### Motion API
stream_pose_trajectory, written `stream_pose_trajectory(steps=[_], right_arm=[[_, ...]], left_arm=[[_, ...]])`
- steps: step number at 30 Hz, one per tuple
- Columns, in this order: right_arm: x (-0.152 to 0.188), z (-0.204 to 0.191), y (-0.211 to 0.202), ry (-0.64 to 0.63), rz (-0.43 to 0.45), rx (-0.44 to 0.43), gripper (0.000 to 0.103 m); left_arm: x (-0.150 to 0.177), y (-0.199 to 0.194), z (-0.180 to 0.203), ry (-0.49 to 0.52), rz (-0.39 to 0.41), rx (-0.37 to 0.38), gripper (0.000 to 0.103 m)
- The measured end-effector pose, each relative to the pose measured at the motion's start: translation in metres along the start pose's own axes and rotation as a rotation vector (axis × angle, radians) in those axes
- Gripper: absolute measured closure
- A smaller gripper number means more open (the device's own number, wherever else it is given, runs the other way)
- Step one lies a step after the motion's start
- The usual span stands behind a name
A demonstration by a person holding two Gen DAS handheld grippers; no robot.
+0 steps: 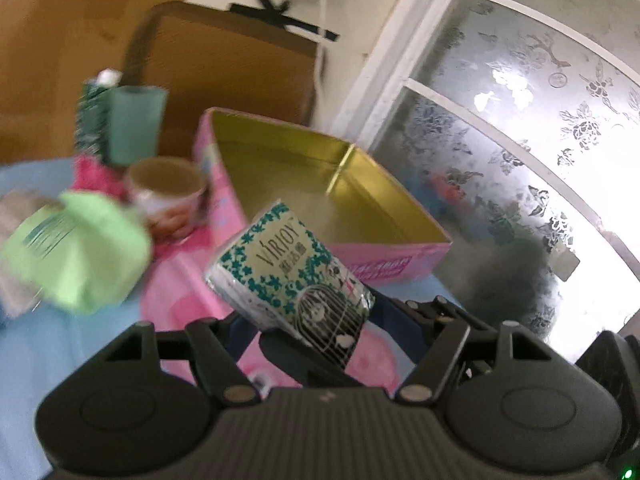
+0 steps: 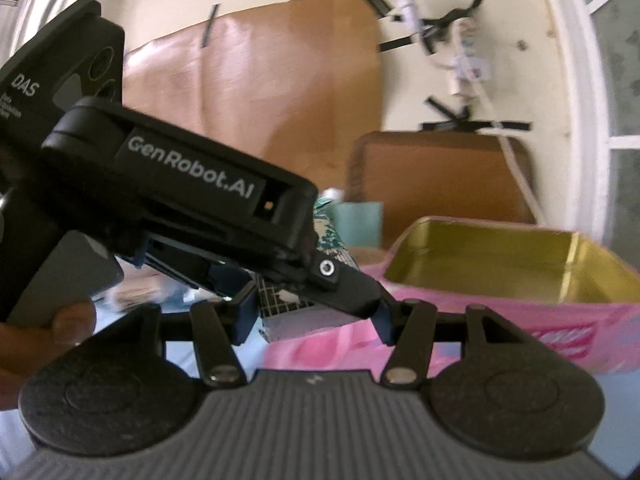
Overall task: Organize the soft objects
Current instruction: 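Carry the tissue pack over the pink tin and open the left gripper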
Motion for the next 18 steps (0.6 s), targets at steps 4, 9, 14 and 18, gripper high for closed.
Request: stream_pose_trajectory(steps=[4,9,14,18], right_arm=[[-0.01,0.034,0.0,-0.002,0.031,0.068,0.043],[-0.017,0.077,0.003,0.011,0.056,0.142,0.043],[-0.015,0.112,0.014,0.045,0.044,0.202,0.043],[-0.004,0.132,0.03,0.063,-0.011,0.23,0.041]], left_arm=[[-0.022,0.021,0.028,0.036,0.019,0.02,0.034],[-0.045,0.053,0.051,0.066,0.03,0.029,0.033],[-0.059,0.089,0.056,0.045,0.024,0.031,0.028],[-0.06,0.099,0.048,0.019,0.028,0.025,0.022]])
Point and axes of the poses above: each gripper's, at about its wrist camera, not at the fingertips, and y roughly the way its jaws point, z to its right, x to its underside, the point moved 10 cm from there along y, roughly the way its jaws point, and after that the axes turned 11 degrees about -x, right-handed, at the moved point
